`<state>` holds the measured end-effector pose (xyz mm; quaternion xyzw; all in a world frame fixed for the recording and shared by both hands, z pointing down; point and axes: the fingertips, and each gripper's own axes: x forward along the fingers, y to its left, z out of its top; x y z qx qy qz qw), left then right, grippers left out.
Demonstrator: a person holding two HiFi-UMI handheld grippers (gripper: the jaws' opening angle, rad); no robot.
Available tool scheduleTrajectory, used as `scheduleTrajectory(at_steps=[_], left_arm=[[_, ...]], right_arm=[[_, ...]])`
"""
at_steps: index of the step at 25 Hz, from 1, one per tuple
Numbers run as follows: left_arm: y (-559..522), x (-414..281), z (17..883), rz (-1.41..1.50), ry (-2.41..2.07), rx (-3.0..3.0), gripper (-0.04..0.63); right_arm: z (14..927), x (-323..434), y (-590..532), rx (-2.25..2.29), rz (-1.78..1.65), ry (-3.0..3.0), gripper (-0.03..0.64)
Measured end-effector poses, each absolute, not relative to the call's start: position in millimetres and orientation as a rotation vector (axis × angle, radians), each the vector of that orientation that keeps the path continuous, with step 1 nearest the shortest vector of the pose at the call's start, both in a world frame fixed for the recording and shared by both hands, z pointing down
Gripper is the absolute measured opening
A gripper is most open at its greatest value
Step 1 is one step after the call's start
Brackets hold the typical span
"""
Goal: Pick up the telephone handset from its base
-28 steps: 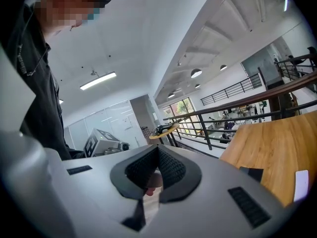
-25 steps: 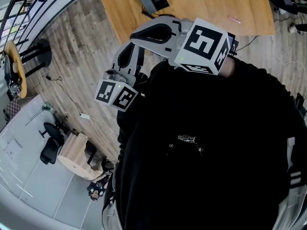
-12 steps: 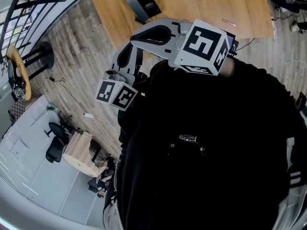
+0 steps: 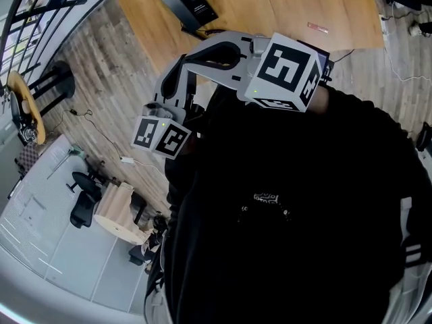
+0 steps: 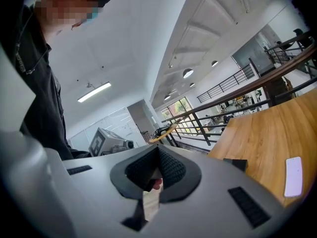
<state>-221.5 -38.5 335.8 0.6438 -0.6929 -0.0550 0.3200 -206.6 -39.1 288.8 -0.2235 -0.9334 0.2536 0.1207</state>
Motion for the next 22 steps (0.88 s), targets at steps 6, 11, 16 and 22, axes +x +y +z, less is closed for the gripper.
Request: scheduleTrajectory(at_steps=[6, 11, 16, 22], left_arm=[[-50, -233, 339, -0.142, -1.793, 1.733, -0.002], [-62, -244, 340, -0.119, -1.762, 1.780, -0.002], [-68, -274, 332, -0.129, -1.795, 1.817, -0.002], [-62, -306, 370, -0.076, -1.788, 1.773, -0.002]], right_arm=[[289, -210, -52, -0.556, 0.722, -2.751, 0.018], [281, -212, -62, -0.469, 0.686, -2.794, 0.018], [279, -219, -72, -0.393, 0.690, -2.811, 0.018], [282, -220, -75, -0.336, 0.700, -2.818, 0.018]])
